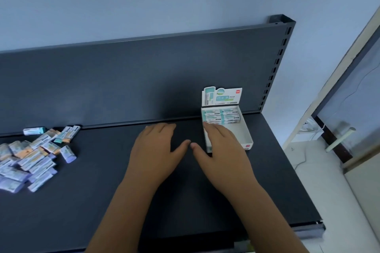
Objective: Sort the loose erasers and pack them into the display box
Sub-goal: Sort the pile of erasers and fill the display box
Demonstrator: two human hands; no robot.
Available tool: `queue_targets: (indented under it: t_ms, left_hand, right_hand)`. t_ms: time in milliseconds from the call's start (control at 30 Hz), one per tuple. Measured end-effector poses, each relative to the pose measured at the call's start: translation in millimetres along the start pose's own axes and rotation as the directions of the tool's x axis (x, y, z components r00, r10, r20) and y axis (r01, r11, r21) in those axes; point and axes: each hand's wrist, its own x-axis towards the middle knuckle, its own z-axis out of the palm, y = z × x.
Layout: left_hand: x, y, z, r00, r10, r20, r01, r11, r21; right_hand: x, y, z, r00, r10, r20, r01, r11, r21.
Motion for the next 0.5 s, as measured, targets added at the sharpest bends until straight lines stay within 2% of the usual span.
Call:
queue_targets:
  t_ms: [200, 333, 433, 500]
  left_hand:
    - [-29, -32, -12, 1.000, -0.004, 0.023, 0.005, 0.999, -0.049]
    - [-40, -40, -16, 0.999, -0.022, 0.046, 0.025, 0.998, -0.064]
    - [-40, -44, -20, 0.998, -0.048, 0.048, 0.051, 0.996, -0.070]
    - [-39, -49, -24, 0.996, -0.074, 0.052, 0.078, 0.995, -0.062]
  right_hand:
    - [-14, -30, 27, 0.998, 0.067, 0.018, -0.069, 0.995, 0.072]
    - [-20, -40, 33, 0.998, -0.018, -0.052, 0.015, 0.999, -0.046]
    - [-18, -44, 36, 0.995, -0.064, -0.073, 0.062, 0.998, -0.022]
    - [-18, -48, 39, 0.994, -0.090, -0.065, 0.094, 0.994, 0.061]
